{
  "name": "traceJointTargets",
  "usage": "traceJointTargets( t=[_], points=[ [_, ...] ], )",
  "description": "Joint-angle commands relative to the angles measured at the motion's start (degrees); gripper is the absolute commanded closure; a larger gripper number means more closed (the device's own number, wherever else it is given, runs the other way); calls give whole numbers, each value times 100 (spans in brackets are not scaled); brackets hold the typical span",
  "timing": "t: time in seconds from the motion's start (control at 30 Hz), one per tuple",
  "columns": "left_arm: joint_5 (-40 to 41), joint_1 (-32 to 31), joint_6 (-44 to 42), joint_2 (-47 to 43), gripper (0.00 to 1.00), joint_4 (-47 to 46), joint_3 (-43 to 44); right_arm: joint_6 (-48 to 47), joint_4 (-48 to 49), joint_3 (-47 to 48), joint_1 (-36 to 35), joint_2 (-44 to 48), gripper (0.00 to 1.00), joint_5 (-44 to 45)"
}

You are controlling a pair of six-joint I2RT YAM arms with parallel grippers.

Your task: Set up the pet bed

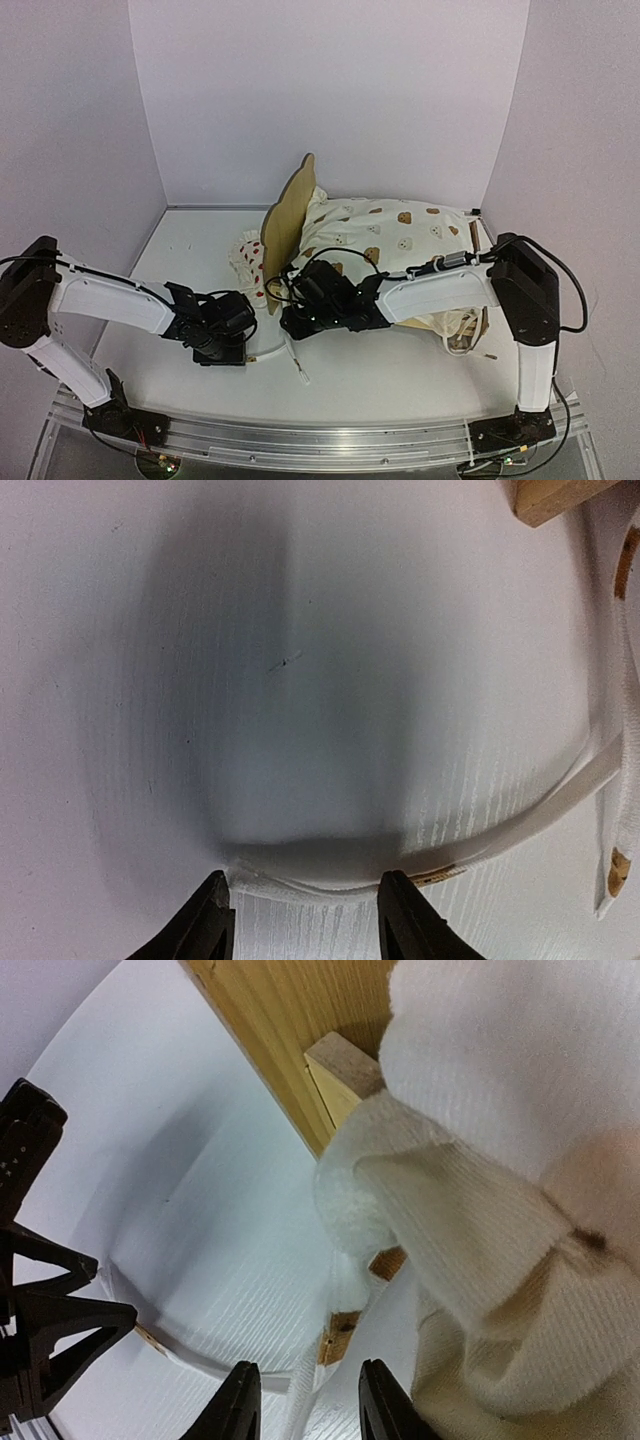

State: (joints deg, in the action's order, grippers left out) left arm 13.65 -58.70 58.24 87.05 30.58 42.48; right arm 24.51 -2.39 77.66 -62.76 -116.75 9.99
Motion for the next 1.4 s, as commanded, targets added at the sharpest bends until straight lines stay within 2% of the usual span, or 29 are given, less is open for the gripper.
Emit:
traceJointTargets(
  t=[0.0, 0.2, 0.37, 0.53, 1.17, 1.23, 1.37],
  points=[
    [30, 24, 162, 235, 56, -132, 102, -158, -5, 303, -6, -171, 65, 235],
    [138, 23, 245, 385, 70, -168, 106, -220, -4, 411, -8, -324, 65, 303],
    [282, 25, 251, 456, 89, -202, 158, -219, -2, 464, -3, -412, 66, 300],
    [377, 16, 165, 389, 99, -249, 228, -184, -5, 529, -4, -466, 68, 256],
    [422, 15, -119, 16, 100, -449, 243, -38, 36, 835, -4, -856, 78, 673],
    [415, 16, -146, -1, 100, -477, 229, -50, 42, 858, -7, -888, 81, 708],
    [428, 15, -264, -69, 100, -593, 251, -61, 109, 762, -5, -825, 96, 721]
  ],
)
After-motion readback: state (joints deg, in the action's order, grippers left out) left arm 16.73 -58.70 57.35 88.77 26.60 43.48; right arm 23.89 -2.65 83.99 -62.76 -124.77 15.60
